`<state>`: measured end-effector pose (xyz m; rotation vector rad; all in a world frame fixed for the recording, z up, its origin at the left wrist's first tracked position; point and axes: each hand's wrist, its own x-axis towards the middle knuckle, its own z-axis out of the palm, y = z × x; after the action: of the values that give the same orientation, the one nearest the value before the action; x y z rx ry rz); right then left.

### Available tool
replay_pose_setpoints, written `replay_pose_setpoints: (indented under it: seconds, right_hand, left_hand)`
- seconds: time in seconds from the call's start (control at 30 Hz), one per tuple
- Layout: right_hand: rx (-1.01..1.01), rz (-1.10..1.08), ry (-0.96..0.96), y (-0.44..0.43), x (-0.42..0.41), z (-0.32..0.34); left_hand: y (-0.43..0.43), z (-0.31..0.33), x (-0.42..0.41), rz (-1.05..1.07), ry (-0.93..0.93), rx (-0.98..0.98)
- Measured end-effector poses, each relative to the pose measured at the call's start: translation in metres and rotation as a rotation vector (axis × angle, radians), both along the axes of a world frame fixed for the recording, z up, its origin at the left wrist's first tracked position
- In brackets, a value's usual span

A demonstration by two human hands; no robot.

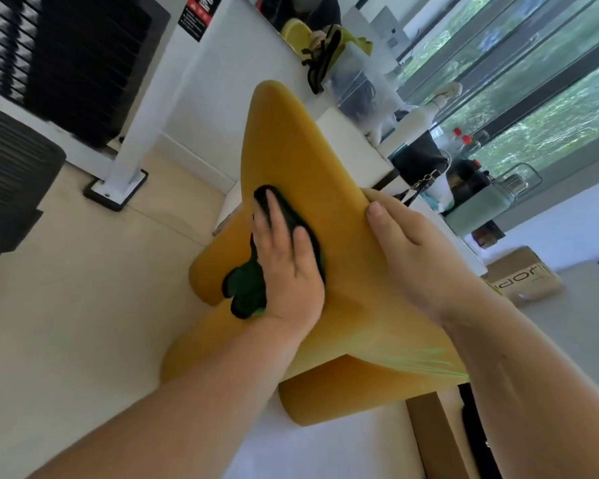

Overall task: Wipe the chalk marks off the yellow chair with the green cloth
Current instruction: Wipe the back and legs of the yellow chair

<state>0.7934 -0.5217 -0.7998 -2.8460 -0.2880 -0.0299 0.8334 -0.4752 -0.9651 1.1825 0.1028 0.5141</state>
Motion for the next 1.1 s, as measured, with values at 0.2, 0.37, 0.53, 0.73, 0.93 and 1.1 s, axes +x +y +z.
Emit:
replay_pose_setpoints:
  seconds: [0.2,0.37,0.53,0.73,0.93,1.1]
  right_hand:
    - [0.024,0.005,-0.009,0.0,-0.002,-0.002]
    - [0.026,-0.016,0.032,-0.002,0.0,0.0]
    - [-0.014,-0.025,0.016,-0.002,0.0,0.0]
    - [-0.053,-0.036,-0.019,0.001,-0.003,-0.001]
    - [-0.049,-0.026,-0.042,0.0,-0.004,-0.003]
    - [-0.032,-0.024,-0.039,-0.004,-0.001,-0.004]
  left_hand:
    - [0.029,0.072,0.015,0.157,-0.054,0.233]
    - [0.057,0.045,0.063,0.108,-0.105,0.089]
    - [0.039,-0.011,0.059,-0.094,0.06,-0.156]
    - [-0.031,-0.018,-0.023,-0.017,0.109,0.092]
    - [0.017,0.042,0.011,0.129,-0.052,0.089]
    - [0.035,0.003,0.054,0.128,-0.128,0.078]
